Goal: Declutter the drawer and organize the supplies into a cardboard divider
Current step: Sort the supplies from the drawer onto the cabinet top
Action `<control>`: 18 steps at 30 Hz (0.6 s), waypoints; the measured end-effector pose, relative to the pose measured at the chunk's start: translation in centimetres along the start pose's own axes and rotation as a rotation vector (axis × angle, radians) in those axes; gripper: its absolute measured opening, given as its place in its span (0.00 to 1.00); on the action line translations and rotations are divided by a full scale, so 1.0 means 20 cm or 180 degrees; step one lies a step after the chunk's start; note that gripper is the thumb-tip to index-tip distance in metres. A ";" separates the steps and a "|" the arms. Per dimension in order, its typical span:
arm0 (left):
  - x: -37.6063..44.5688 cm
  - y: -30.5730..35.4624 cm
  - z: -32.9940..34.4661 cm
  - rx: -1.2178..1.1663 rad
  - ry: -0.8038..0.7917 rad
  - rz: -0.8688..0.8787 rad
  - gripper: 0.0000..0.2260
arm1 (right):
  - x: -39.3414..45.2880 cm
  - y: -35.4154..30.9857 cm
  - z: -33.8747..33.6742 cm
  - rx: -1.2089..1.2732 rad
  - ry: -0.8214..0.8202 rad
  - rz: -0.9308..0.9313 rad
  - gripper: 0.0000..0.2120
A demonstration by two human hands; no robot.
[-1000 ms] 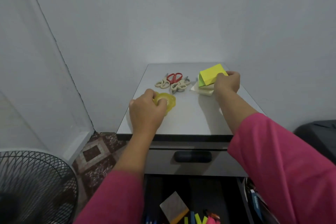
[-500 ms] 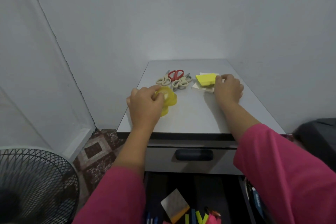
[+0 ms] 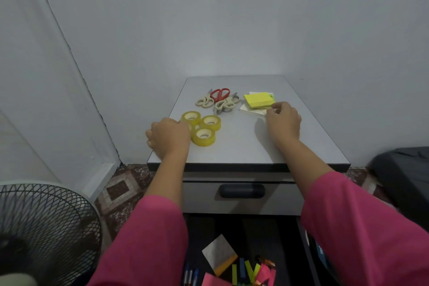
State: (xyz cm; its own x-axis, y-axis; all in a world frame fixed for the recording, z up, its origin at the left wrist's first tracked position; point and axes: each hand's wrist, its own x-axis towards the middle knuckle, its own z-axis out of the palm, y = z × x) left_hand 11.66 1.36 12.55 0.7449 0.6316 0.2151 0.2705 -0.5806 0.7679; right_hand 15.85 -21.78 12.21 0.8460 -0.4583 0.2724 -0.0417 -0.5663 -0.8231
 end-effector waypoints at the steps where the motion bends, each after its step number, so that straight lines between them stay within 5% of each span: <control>1: 0.00 0.00 0.01 -0.0005 -0.0081 0.0097 0.13 | 0.00 0.00 0.00 0.0012 -0.0005 -0.0003 0.14; 12: 0.03 0.01 0.07 0.0763 -0.0951 0.1207 0.23 | 0.00 -0.01 0.00 -0.0058 -0.0063 0.0001 0.13; 18: 0.02 0.01 0.07 0.0848 -0.0837 0.1533 0.22 | -0.01 -0.01 0.01 -0.0119 -0.0076 -0.0048 0.13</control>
State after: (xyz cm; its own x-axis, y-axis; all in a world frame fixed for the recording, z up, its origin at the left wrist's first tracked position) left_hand 12.90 0.71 11.90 0.9379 0.1378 0.3184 -0.0161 -0.8995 0.4366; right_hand 15.78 -21.48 12.26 0.8592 -0.4332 0.2722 -0.0484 -0.5984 -0.7998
